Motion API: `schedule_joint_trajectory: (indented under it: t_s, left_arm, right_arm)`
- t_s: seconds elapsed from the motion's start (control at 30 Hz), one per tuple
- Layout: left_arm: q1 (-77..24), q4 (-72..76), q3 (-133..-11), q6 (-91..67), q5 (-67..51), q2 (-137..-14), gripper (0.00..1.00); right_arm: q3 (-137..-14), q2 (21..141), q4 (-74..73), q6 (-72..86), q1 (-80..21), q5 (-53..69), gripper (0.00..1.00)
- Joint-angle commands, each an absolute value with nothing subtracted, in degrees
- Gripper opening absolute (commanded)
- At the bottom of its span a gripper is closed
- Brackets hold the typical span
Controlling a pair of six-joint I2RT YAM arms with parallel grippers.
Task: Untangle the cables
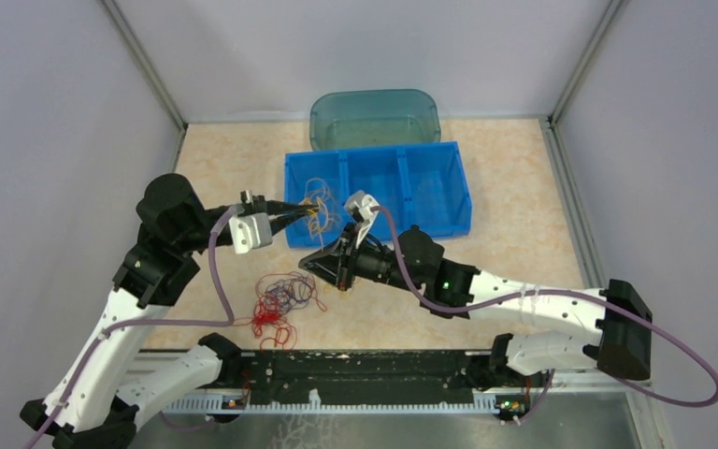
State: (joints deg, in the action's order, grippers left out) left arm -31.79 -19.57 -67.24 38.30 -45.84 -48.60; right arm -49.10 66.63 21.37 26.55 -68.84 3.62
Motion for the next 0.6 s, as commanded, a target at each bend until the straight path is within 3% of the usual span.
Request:
schedule_joint_trajectory:
  t_s: [0.0,0.57]
  left_arm:
    - [-32.0,-15.1,-70.7,41.3,-47.2,-48.8,0.0]
    - [-32.0,-7.6,-80.1,36.0,-45.3,-52.9,0.0]
  right_arm:
    - [-48.9,68.7,28.2,29.5,-68.6,9.4,0.07]
    - [-40.6,72.4,35.2,33.3,-66.0,12.4,0.09]
